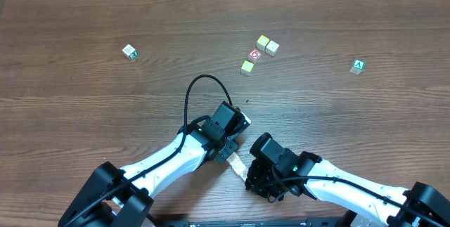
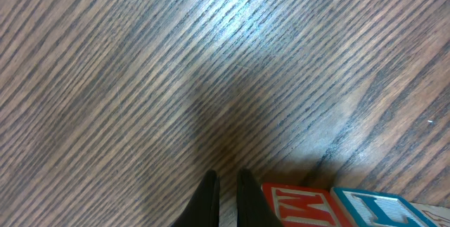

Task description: Flip 4 blocks

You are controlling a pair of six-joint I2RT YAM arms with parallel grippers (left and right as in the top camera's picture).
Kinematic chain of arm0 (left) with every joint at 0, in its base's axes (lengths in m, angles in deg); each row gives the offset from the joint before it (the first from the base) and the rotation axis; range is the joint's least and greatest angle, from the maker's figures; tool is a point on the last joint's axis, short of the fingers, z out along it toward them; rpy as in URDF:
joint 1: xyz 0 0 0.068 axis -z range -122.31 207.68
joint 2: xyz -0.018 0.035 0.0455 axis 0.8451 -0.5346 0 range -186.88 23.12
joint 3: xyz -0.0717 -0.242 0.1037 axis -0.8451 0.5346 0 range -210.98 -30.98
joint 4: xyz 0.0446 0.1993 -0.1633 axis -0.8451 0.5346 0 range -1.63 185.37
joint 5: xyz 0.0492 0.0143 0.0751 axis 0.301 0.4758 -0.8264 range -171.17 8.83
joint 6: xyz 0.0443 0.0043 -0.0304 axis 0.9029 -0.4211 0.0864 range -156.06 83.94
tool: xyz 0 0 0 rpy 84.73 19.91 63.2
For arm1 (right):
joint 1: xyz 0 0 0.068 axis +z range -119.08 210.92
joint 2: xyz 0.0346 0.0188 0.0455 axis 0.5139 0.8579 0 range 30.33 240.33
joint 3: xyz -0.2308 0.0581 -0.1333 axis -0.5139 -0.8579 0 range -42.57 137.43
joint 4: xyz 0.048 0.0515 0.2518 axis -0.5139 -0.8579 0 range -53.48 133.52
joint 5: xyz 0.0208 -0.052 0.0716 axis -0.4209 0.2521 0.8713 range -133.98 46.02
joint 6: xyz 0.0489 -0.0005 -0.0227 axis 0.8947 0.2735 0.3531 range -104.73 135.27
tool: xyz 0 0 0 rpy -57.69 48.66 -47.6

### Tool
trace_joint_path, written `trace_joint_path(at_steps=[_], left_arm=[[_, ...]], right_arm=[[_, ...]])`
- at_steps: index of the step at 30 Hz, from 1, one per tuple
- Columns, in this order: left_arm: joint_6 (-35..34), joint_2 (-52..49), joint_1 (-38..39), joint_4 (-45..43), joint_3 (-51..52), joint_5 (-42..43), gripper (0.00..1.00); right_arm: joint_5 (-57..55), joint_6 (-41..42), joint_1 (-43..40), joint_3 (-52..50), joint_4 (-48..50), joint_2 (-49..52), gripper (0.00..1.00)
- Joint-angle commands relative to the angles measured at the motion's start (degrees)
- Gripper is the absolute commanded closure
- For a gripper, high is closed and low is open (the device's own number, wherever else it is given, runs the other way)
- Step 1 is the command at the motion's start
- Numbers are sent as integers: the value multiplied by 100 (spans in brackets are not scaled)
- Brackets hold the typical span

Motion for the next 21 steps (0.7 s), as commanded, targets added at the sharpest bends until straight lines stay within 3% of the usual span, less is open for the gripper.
trace_joint_path(at_steps=[1,21], left_arm=[[87,-57,9,-22,15,247,96],[83,-57,9,-131,15,501,96]], right_arm=[[-4,26,35,13,142,22,96],[-39,48,35,13,155,22,96]])
